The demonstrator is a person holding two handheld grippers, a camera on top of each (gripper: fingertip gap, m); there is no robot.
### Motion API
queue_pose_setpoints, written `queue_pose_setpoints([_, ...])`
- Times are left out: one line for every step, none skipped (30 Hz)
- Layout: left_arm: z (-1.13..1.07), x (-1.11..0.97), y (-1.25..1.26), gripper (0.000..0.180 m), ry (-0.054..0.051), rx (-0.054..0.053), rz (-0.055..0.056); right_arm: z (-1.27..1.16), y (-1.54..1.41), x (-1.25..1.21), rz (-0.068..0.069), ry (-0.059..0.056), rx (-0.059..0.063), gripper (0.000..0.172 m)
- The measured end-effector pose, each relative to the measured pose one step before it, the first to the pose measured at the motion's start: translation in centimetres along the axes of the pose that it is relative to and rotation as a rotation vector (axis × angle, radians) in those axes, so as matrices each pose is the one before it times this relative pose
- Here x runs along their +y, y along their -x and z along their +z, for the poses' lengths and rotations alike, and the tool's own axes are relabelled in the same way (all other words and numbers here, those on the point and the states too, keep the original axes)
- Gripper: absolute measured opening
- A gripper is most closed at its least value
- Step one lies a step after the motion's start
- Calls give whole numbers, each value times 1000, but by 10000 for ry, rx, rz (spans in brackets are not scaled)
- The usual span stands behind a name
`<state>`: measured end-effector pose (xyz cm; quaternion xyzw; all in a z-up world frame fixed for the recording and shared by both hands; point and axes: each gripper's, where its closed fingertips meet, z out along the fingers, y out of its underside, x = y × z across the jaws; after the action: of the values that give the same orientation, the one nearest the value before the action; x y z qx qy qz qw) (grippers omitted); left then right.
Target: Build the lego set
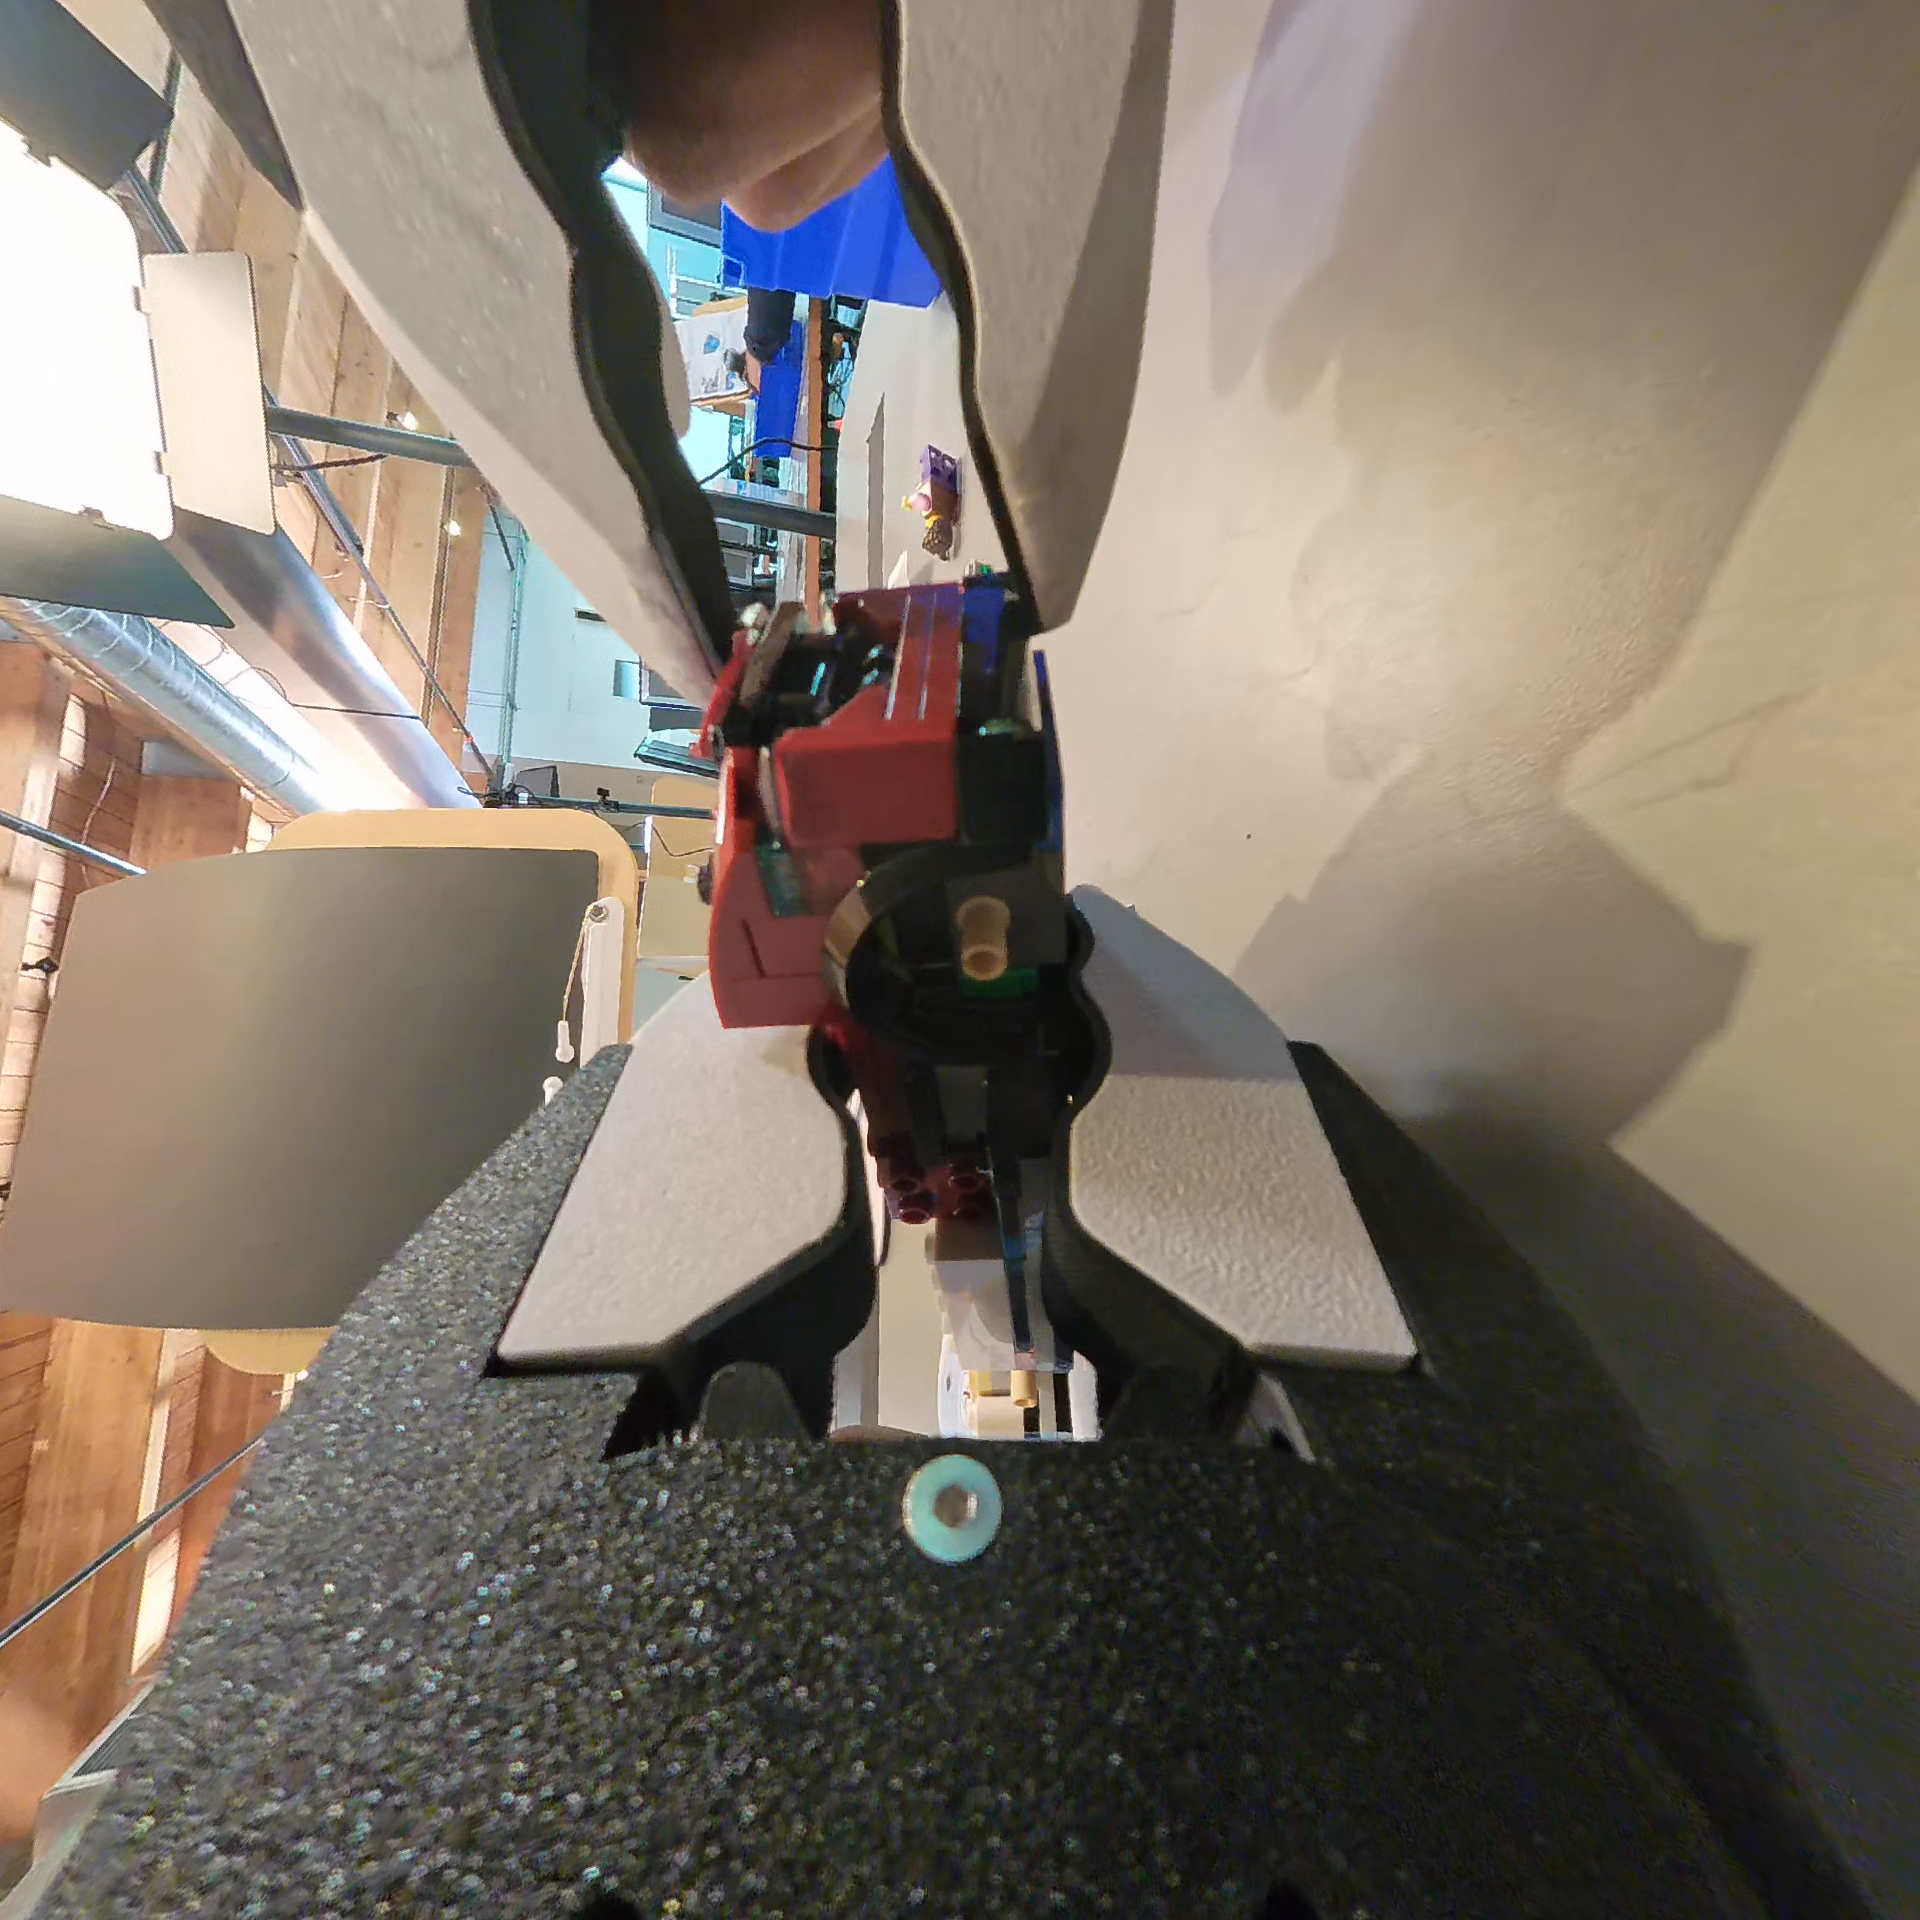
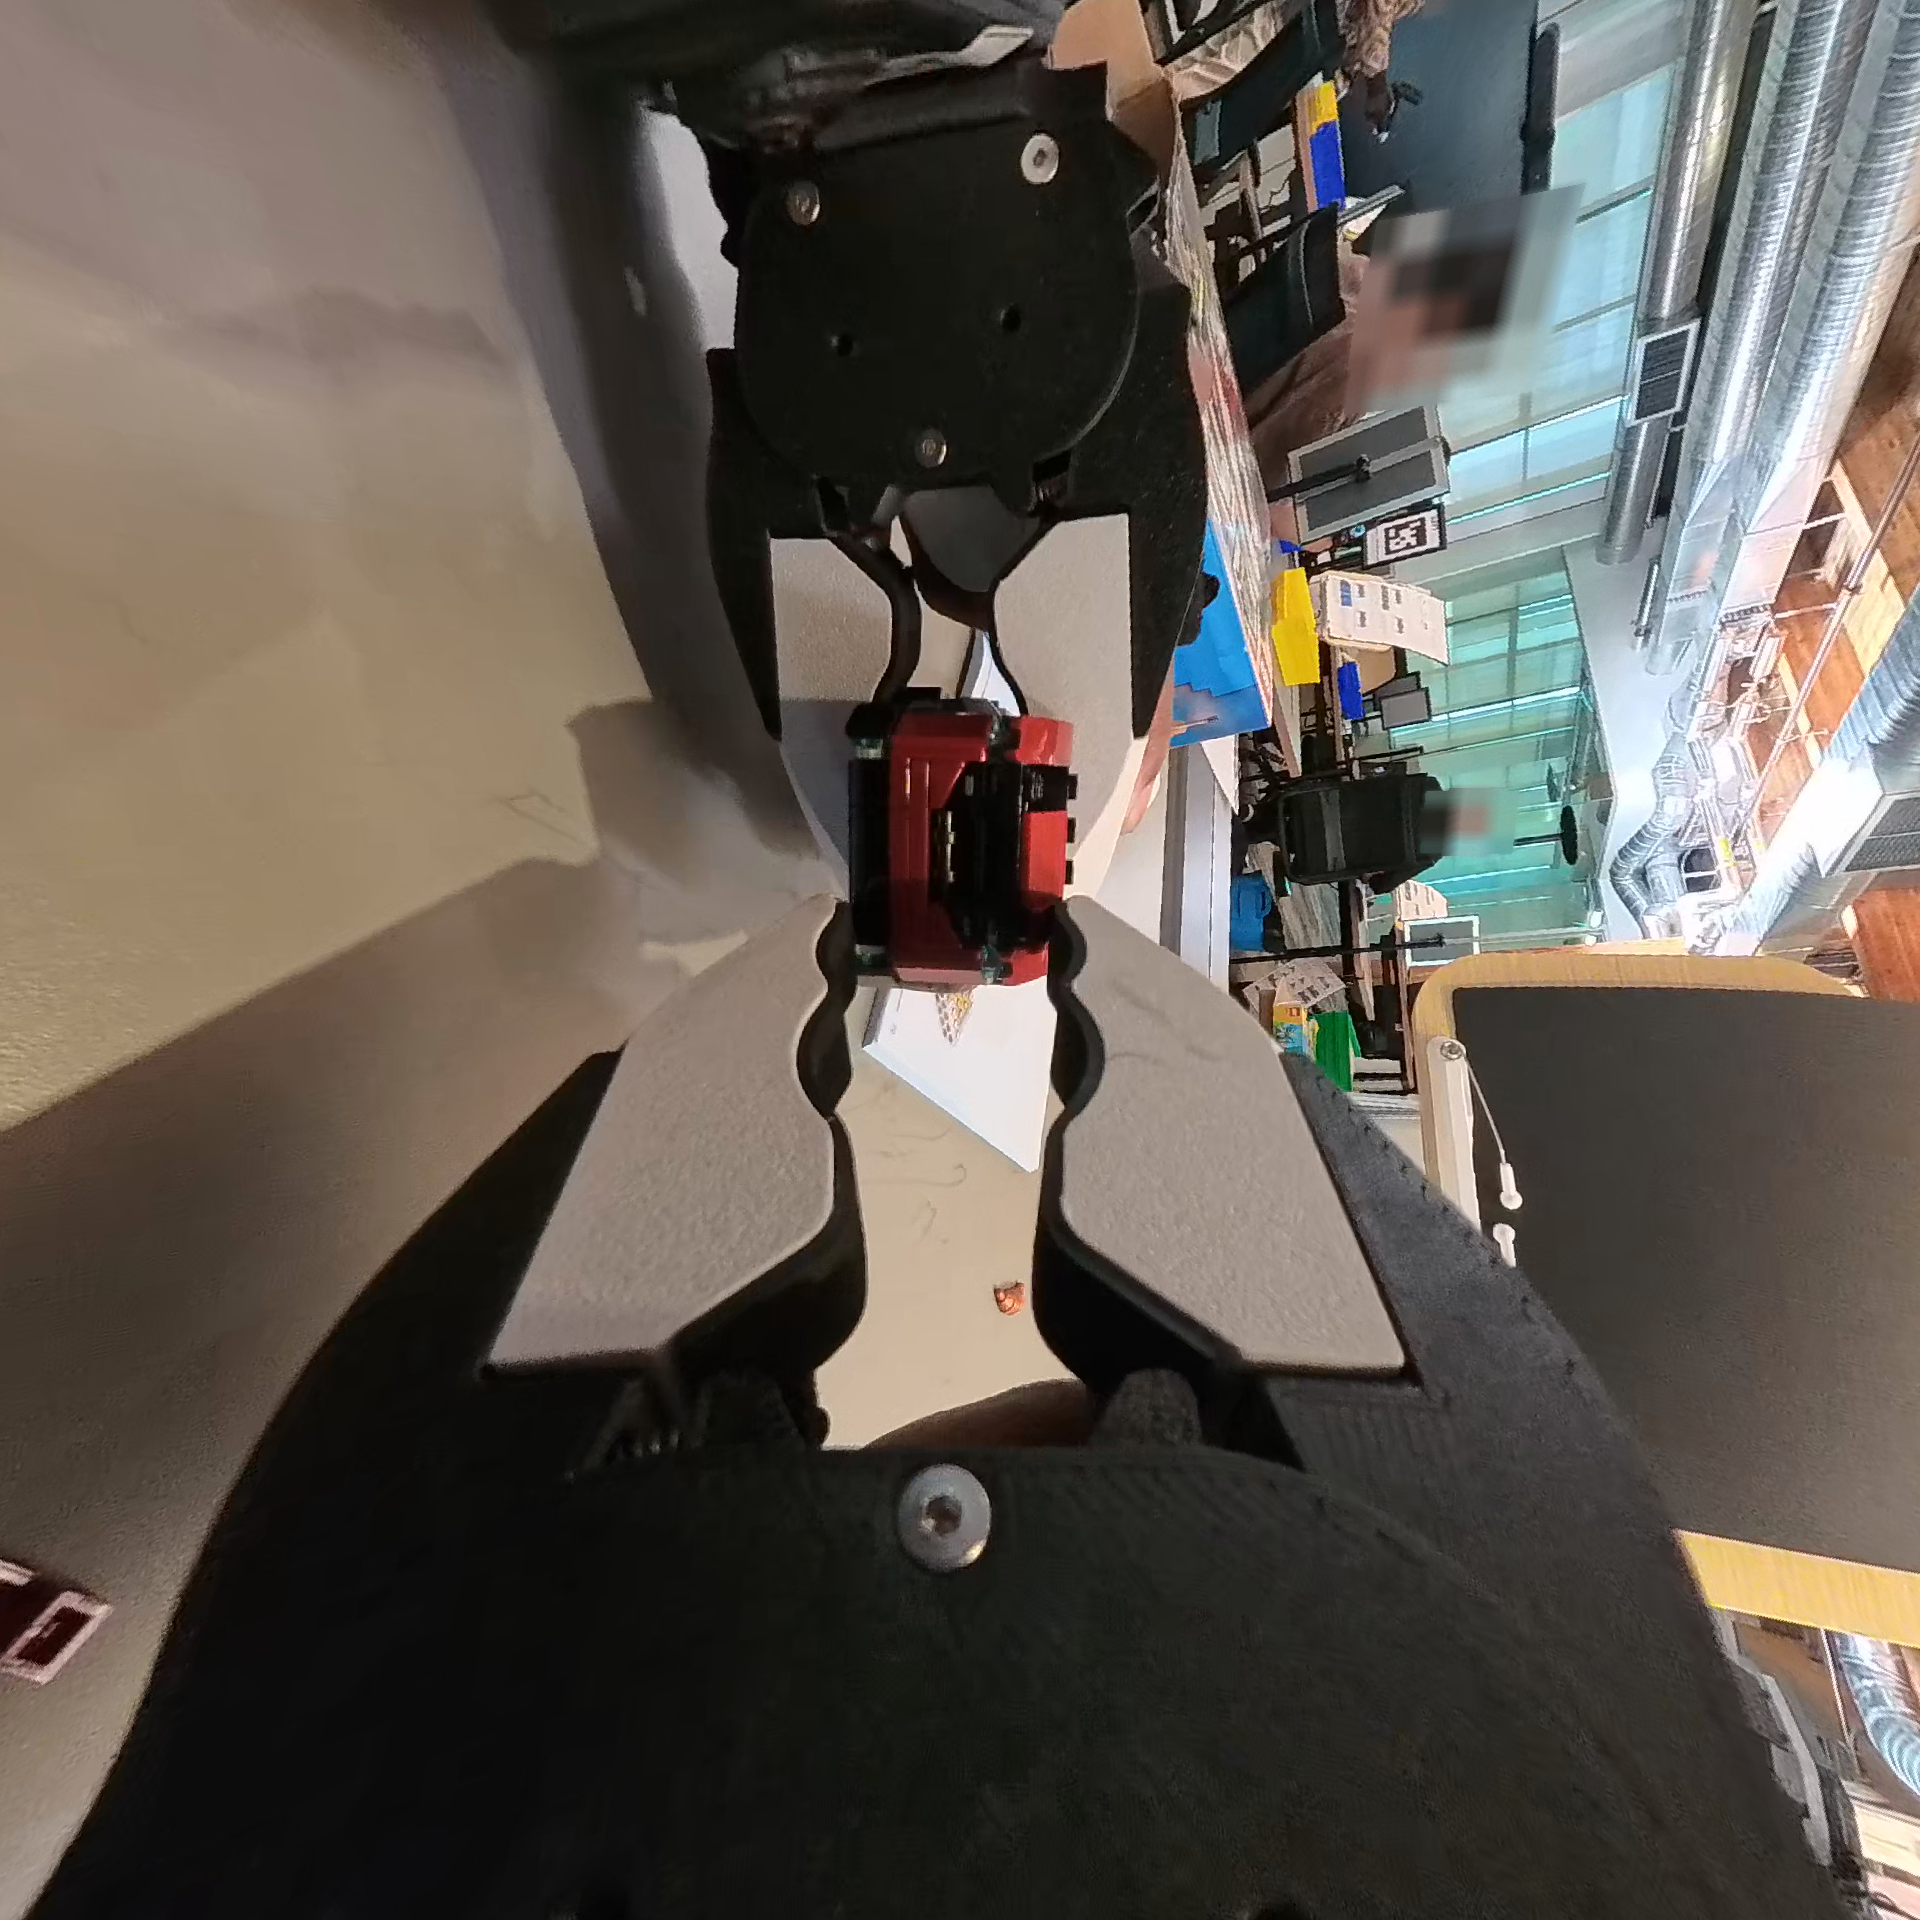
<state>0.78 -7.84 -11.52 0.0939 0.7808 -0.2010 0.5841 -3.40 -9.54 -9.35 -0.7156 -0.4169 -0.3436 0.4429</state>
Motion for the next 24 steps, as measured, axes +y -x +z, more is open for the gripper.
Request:
queue_pose_setpoints([2,-11,-25,35,-9,2,0,-3,16,1,-4,-4,-5,36])
queue_pose_setpoints([-1,3,-10,35,-5,4,-7,2,8,15,1,-7,-3,36])
queue_pose_setpoints([20,10,-12,35,0,-1,-14,22,-2,21,6,3,1,36])
queue_pose_setpoints([26,25,3,35,9,1,-24,7,-27,38,4,19,12,36])
queue_pose_setpoints([30,31,25,35,13,-13,-35,23,-49,31,2,18,42,36])
queue_pose_setpoints([38,39,55,35,6,-10,-84,12,-98,21,15,-7,81,36])
queue_pose_setpoints([24,21,57,35,-13,-9,-87,-8,-114,7,31,-38,116,36])
queue_pose_setpoints([-18,9,91,35,-28,-27,-87,-61,-148,-10,28,-46,133,36])
queue_pose_setpoints([-37,33,83,35,-19,-14,-105,-87,-131,-10,34,-32,89,36])
queue_pose_setpoints([-50,29,90,35,-19,-20,-71,-117,-117,-7,74,-25,29,37])
queue_pose_setpoints([-36,26,60,35,-14,-15,-49,-112,-165,15,98,-24,44,37])
queue_pose_setpoints([-25,16,43,35,-5,-11,-33,-74,-159,13,70,-19,58,37])
queue_pose_setpoints([1,-2,14,35,1,4,-17,-17,-65,5,26,-8,12,38])
queue_pose_setpoints([19,2,-27,35,6,8,16,24,31,5,-11,2,-20,38])
queue_pose_setpoints([14,-17,-42,35,7,9,35,52,109,-13,-62,4,-29,38])
queue_pose_setpoints([10,-13,-45,35,-1,8,13,40,132,-17,-103,7,-30,37])
queue_pose_setpoints([-13,5,-2,35,7,3,6,16,59,-33,-107,4,17,35])
queue_pose_setpoints([-3,21,19,35,1,-8,-9,6,-26,-10,-89,7,53,34])
queue_pose_setpoints([-2,-2,14,35,-10,2,-39,-8,-33,-13,-50,12,24,34])
queue_pose_setpoints([-5,4,4,35,-2,-2,-12,6,-15,-2,-21,12,-7,34])
queue_pose_setpoints([1,-8,-24,35,-1,2,3,-13,14,7,-37,8,-19,34])
queue_pose_setpoints([12,-17,-28,35,-1,9,-6,-7,24,2,-48,5,-16,33])
queue_pose_setpoints([0,-8,-38,35,-1,13,3,-5,32,12,-21,2,-20,33])
queue_pose_setpoints([3,-7,-38,35,-1,8,8,0,23,-2,-19,3,-19,33])
